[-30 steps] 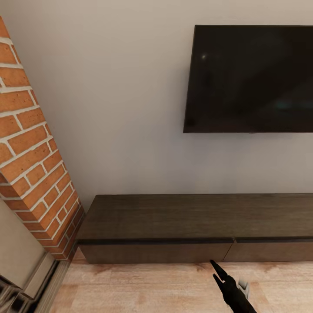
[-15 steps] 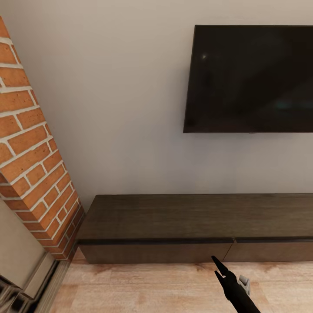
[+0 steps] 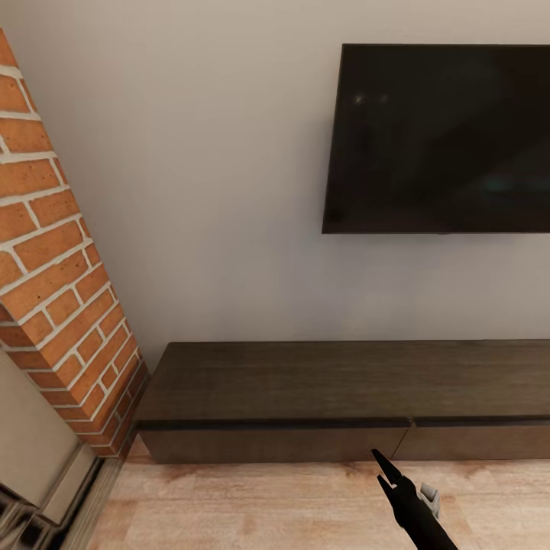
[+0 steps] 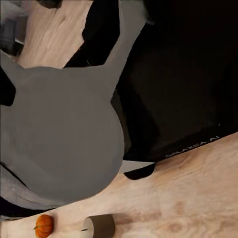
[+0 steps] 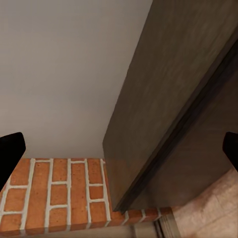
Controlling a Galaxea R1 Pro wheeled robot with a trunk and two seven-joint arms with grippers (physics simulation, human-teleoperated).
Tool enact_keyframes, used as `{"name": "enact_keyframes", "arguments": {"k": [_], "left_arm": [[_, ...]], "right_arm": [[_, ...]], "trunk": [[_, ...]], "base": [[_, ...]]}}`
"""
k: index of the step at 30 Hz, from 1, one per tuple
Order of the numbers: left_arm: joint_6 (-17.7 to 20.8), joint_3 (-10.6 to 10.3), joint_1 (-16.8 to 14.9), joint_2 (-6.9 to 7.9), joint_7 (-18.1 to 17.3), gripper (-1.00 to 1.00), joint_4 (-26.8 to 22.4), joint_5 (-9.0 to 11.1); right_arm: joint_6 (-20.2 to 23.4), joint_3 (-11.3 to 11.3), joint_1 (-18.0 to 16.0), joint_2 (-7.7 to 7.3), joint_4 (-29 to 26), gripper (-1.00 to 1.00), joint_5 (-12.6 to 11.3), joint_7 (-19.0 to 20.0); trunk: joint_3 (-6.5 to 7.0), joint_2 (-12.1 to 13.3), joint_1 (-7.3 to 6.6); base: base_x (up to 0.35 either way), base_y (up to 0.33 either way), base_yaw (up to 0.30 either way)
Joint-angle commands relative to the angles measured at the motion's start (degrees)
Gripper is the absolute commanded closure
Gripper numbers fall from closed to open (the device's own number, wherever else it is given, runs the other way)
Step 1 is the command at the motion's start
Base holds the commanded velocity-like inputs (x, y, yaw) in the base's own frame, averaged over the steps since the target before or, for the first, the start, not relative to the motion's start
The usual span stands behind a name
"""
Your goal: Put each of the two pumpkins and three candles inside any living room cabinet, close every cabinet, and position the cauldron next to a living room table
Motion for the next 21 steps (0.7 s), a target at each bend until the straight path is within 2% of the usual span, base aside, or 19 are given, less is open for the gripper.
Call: {"name": "enact_keyframes", "arguments": {"k": [1, 2, 4, 7, 9, 13, 21], "left_arm": [[1.17, -0.01, 0.03, 0.66, -3.23, -1.0, -1.49, -0.09], [1.83, 0.08, 0.01, 1.47, -7.58, -1.0, -3.37, -0.07], [3.14, 0.11, -0.01, 2.14, -12.86, -1.0, -5.65, -0.06], [7.99, 0.04, -0.02, 2.54, -18.47, -1.0, -9.73, -0.38], [11.64, -0.02, -0.12, 2.57, -20.22, -1.0, -13.48, -0.15], [15.77, -0.17, -0.19, 2.27, -21.7, -1.0, -17.78, -0.09], [16.43, -0.27, -0.16, 1.9, -22.21, -1.0, -18.68, -0.01]], "right_arm": [[0.54, -0.06, -0.02, 0.0, -0.01, -1.0, -0.6, 0.08], [0.54, -0.06, -0.02, 0.0, -0.06, -1.0, -0.6, 0.06], [0.54, -0.06, -0.02, 0.0, -0.08, -1.0, -0.6, -0.02], [0.54, -0.06, -0.02, 0.0, -0.11, -1.0, -0.6, -0.12], [0.54, -0.06, -0.02, 0.0, -0.11, -1.0, -0.6, -0.2], [0.54, -0.06, -0.02, 0.0, -0.12, -1.0, -0.6, -0.24], [0.54, -0.06, -0.02, 0.0, -0.21, -1.0, -0.55, -0.25]], "trunk": [[-0.04, -0.02, 0.0], [-0.04, -0.02, 0.0], [-0.04, -0.02, 0.0], [-0.04, -0.02, 0.0], [-0.04, -0.02, 0.0], [-0.04, -0.02, 0.0], [-0.04, -0.02, 0.0]], "base": [[0.0, 0.0, 0.0], [0.0, 0.0, 0.0], [0.0, 0.0, 0.0], [0.0, 0.0, 0.0], [0.0, 0.0, 0.0], [0.0, 0.0, 0.0], [0.0, 0.0, 0.0]]}}
